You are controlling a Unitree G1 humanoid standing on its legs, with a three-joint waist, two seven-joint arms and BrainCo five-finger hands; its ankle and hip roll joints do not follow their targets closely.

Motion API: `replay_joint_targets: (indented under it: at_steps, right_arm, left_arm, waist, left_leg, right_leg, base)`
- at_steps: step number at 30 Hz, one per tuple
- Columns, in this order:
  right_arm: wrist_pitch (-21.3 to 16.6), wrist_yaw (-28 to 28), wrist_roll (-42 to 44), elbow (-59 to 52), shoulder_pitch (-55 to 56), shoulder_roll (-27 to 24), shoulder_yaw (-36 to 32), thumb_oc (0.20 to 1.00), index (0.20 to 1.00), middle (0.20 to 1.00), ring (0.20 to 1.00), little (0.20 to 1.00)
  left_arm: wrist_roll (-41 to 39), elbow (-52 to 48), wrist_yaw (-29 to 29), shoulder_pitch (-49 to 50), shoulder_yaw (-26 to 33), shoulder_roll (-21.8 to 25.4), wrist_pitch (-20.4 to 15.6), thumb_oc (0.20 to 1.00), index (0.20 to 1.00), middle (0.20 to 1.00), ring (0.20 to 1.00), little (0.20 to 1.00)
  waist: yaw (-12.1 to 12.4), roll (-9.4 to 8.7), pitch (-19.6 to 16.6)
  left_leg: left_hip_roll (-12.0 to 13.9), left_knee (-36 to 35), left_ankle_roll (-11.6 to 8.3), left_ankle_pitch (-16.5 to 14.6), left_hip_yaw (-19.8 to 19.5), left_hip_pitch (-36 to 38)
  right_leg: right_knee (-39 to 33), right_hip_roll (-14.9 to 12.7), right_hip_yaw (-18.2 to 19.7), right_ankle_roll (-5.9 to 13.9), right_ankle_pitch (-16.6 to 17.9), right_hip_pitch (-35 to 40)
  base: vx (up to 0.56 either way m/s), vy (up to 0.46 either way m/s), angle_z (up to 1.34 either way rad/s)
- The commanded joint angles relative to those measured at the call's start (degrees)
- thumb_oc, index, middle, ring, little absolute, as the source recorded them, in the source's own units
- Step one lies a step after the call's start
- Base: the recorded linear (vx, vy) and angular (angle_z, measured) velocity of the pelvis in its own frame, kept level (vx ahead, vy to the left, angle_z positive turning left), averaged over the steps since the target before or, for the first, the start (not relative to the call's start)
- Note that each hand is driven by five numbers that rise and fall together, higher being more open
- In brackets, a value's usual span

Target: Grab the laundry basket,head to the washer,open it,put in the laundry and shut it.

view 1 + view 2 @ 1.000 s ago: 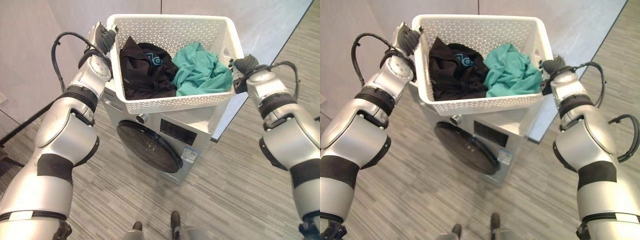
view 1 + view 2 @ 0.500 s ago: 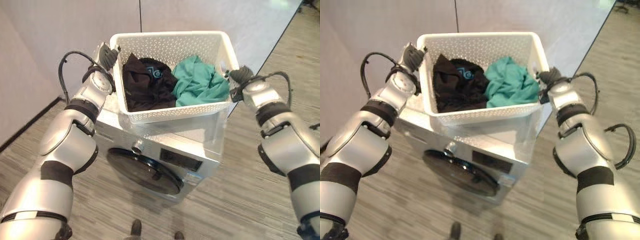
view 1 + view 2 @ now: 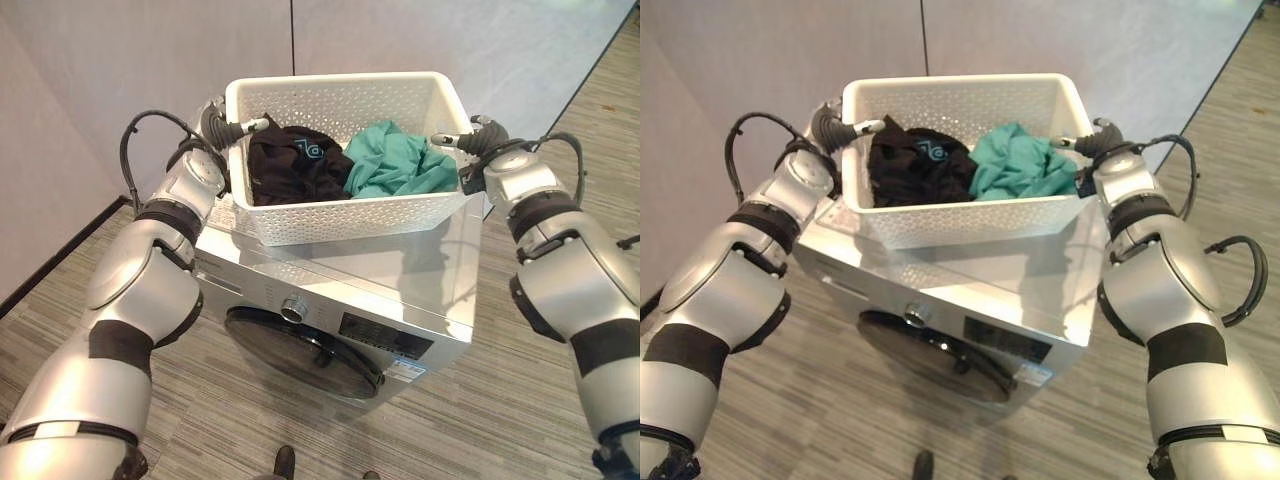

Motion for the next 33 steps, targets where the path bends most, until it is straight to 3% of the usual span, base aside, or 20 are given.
replay_joint_targets:
  at_steps: [1, 12, 17, 18, 19, 20, 21, 22, 23, 24, 25, 26, 27, 28, 29, 30, 31, 33]
  right_arm:
    - [-1.71, 1.85, 0.35, 4.32, -10.62, 3.01, 1.94, 1.000, 1.000, 1.000, 1.000, 1.000]
    - [-2.79, 1.85, 7.08, 1.51, -11.35, -0.62, 1.28, 1.000, 1.000, 1.000, 1.000, 1.000]
    - [-7.26, -0.77, 16.28, -8.34, -9.89, -7.33, -1.22, 1.000, 1.000, 1.000, 1.000, 1.000]
    - [-8.51, -1.45, 17.38, -11.77, -8.57, -9.59, -2.28, 1.000, 1.000, 1.000, 1.000, 1.000]
    - [-11.41, -3.02, 17.93, -22.17, -2.75, -16.81, -6.26, 1.000, 1.000, 1.000, 1.000, 1.000]
    - [-11.36, -3.11, 17.89, -22.36, -2.53, -16.80, -6.31, 1.000, 1.000, 1.000, 1.000, 1.000]
    - [-14.76, -4.45, 17.60, -33.87, 6.68, -24.24, -13.40, 1.000, 1.000, 1.000, 1.000, 1.000]
    - [-14.67, -4.61, 17.46, -34.30, 7.32, -24.20, -13.65, 1.000, 1.000, 1.000, 1.000, 1.000]
    - [-18.33, -5.15, 17.00, -43.40, 18.19, -29.06, -22.45, 1.000, 1.000, 1.000, 1.000, 1.000]
    - [-18.25, -5.25, 16.86, -43.85, 18.94, -29.01, -22.84, 1.000, 1.000, 1.000, 1.000, 1.000]
    - [-20.92, -6.07, 15.33, -49.74, 31.15, -33.13, -33.16, 1.000, 1.000, 1.000, 1.000, 1.000]
    - [-21.38, -6.40, 13.81, -52.68, 37.21, -33.59, -38.02, 1.000, 1.000, 1.000, 1.000, 1.000]
    - [-21.24, -6.47, 13.65, -53.28, 38.18, -33.47, -38.65, 1.000, 1.000, 1.000, 1.000, 1.000]
    - [-21.56, -6.99, 9.76, -58.41, 50.39, -33.22, -47.28, 1.000, 1.000, 1.000, 1.000, 1.000]
    - [-21.49, -7.02, 9.71, -58.63, 50.69, -33.17, -47.47, 1.000, 1.000, 1.000, 1.000, 1.000]
    - [-21.54, -6.32, 8.55, -61.17, 57.30, -31.51, -51.67, 1.000, 1.000, 1.000, 1.000, 1.000]
    - [-21.59, -4.50, 7.70, -65.13, 66.41, -27.60, -56.77, 1.000, 1.000, 1.000, 1.000, 1.000]
    - [-21.49, -3.17, 6.59, -68.67, 75.39, -23.51, -61.31, 1.000, 1.000, 1.000, 1.000, 1.000]
  left_arm:
    - [2.49, 4.91, -0.56, -11.00, -3.47, -3.42, -0.40, 1.000, 1.000, 1.000, 1.000, 1.000]
    - [2.31, 4.94, -0.66, -12.17, -4.16, 0.38, -0.57, 1.000, 1.000, 1.000, 1.000, 1.000]
    - [-7.25, -4.04, 3.80, -11.84, 3.05, 7.52, -5.25, 1.000, 1.000, 1.000, 1.000, 1.000]
    - [-9.04, -7.19, 4.97, -10.40, 5.74, 9.53, -6.38, 1.000, 1.000, 1.000, 1.000, 1.000]
    - [-11.12, -20.85, 9.37, -4.22, 13.15, 15.64, -9.94, 1.000, 1.000, 1.000, 1.000, 1.000]
    - [-11.02, -21.13, 9.47, -3.93, 13.29, 15.66, -9.82, 1.000, 1.000, 1.000, 1.000, 1.000]
    - [-8.34, -35.65, 13.25, 5.51, 21.89, 22.30, -12.56, 1.000, 1.000, 1.000, 1.000, 1.000]
    - [-8.14, -36.17, 13.39, 6.16, 22.14, 22.26, -12.34, 1.000, 1.000, 1.000, 1.000, 1.000]
    - [-4.38, -45.54, 16.09, 15.93, 30.63, 26.92, -14.05, 1.000, 1.000, 1.000, 1.000, 1.000]
    - [-4.21, -45.98, 16.15, 16.49, 30.80, 26.85, -13.87, 1.000, 1.000, 1.000, 1.000, 1.000]
    - [0.68, -52.75, 18.11, 27.18, 39.94, 31.27, -14.23, 1.000, 1.000, 1.000, 1.000, 1.000]
    - [2.96, -55.85, 18.31, 32.17, 43.46, 32.03, -13.85, 1.000, 1.000, 1.000, 1.000, 1.000]
    - [3.11, -56.38, 18.30, 32.76, 43.69, 31.91, -13.66, 1.000, 1.000, 1.000, 1.000, 1.000]
    - [7.04, -60.53, 19.11, 44.53, 52.87, 33.27, -13.37, 1.000, 1.000, 1.000, 1.000, 1.000]
    - [7.07, -60.73, 19.09, 44.75, 52.98, 33.21, -13.29, 1.000, 1.000, 1.000, 1.000, 1.000]
    - [9.46, -63.33, 19.05, 52.21, 58.17, 32.95, -13.05, 1.000, 1.000, 1.000, 1.000, 1.000]
    - [11.54, -65.98, 18.77, 62.81, 65.48, 29.99, -12.70, 1.000, 1.000, 1.000, 1.000, 1.000]
    - [11.48, -68.32, 18.16, 73.12, 71.63, 23.88, -12.89, 1.000, 1.000, 1.000, 1.000, 1.000]
  waist:
    - [0.77, -1.70, 0.11]
    - [0.80, -1.59, -0.94]
    - [0.34, -1.48, -0.78]
    - [0.18, -1.48, -0.75]
    - [-0.14, -1.51, -0.47]
    - [-0.14, -1.50, -0.70]
    - [-0.46, -1.51, -0.81]
    - [-0.44, -1.49, -1.03]
    - [-0.82, -1.24, -1.02]
    - [-0.79, -1.26, -1.25]
    - [-1.17, -0.99, -0.92]
    - [-1.30, -0.88, -0.89]
    - [-1.25, -0.92, -1.12]
    - [-1.44, -0.67, -0.52]
    - [-1.42, -0.66, -0.57]
    - [-1.42, -0.52, -0.26]
    - [-1.39, -0.45, 0.32]
    - [-1.50, -0.43, 0.92]
  left_leg:
    - [2.06, 0.16, 0.08, -4.78, -0.23, 3.40]
    - [2.99, 0.15, -0.64, -5.58, 0.53, 4.98]
    - [3.96, 0.15, -1.43, -5.75, 1.39, 5.67]
    - [4.07, 0.15, -1.52, -5.32, 1.57, 5.35]
    - [4.53, 0.15, -1.86, -5.56, 2.00, 5.53]
    - [4.52, 0.15, -1.86, -5.47, 2.01, 5.35]
    - [4.98, 0.15, -2.11, -5.30, 2.28, 5.18]
    - [5.04, 0.15, -2.14, -5.54, 2.29, 5.38]
    - [5.59, 0.15, -2.46, -5.40, 2.43, 5.41]
    - [5.64, 0.15, -2.49, -5.67, 2.43, 5.58]
    - [6.27, 0.15, -2.86, -5.20, 2.33, 5.52]
    - [6.54, 0.15, -3.04, -5.06, 2.35, 5.52]
    - [6.59, 0.15, -3.07, -5.34, 2.32, 5.68]
    - [7.45, 0.15, -3.59, -4.74, 2.28, 5.41]
    - [7.46, 0.15, -3.60, -4.78, 2.28, 5.44]
    - [8.12, 0.15, -3.93, -4.34, 2.52, 5.20]
    - [9.05, 0.15, -4.31, -3.40, 2.79, 4.91]
    - [10.12, 0.15, -4.75, -2.45, 2.79, 4.60]
  right_leg:
    - [3.81, -4.42, -1.50, 3.35, 3.36, 0.77]
    - [2.31, -4.23, -2.49, 3.57, 1.86, 1.98]
    - [1.31, -3.67, -2.23, 3.14, 0.65, 2.36]
    - [1.17, -3.57, -2.06, 3.02, 0.68, 1.93]
    - [0.43, -3.23, -1.85, 2.75, 0.12, 2.25]
    - [0.39, -3.24, -1.83, 2.75, 0.22, 2.08]
    - [-0.08, -2.84, -1.54, 2.45, -0.06, 1.86]
    - [-0.08, -2.79, -1.56, 2.45, -0.26, 2.06]
    - [-0.08, -2.25, -1.17, 2.10, -0.84, 1.84]
    - [-0.08, -2.21, -1.21, 2.10, -1.05, 2.02]
    - [-0.08, -1.50, -0.86, 1.68, -1.54, 1.97]
    - [-0.08, -1.22, -0.83, 1.49, -1.75, 2.05]
    - [-0.08, -1.17, -0.89, 1.49, -1.98, 2.22]
    - [-0.08, -0.34, -0.72, 0.89, -2.43, 2.16]
    - [-0.08, -0.32, -0.73, 0.89, -2.46, 2.20]
    - [-0.08, 0.29, -0.68, 0.59, -2.83, 1.93]
    - [-0.08, 1.05, -0.56, -0.05, -3.11, 1.60]
    - [-0.08, 2.27, -0.25, -1.02, -3.74, 1.58]
  base:
    - [0.01, 0.006, -0.03]
    - [0.00, -0.019, -0.02]
    - [-0.01, -0.079, -0.07]
    - [-0.03, -0.093, -0.03]
    - [-0.03, -0.092, -0.02]
    - [0.00, -0.149, -0.05]
    - [0.02, -0.085, -0.05]
    - [0.02, -0.163, -0.10]
    - [0.03, -0.081, -0.11]
    - [0.02, -0.189, -0.13]
    - [0.01, -0.156, -0.13]
    - [0.01, -0.156, -0.12]
    - [-0.02, -0.163, -0.14]
    - [-0.02, -0.119, -0.07]
    - [-0.06, -0.203, -0.10]
    - [-0.08, -0.208, -0.06]
    - [-0.11, -0.278, -0.14]
    - [-0.09, -0.249, -0.14]
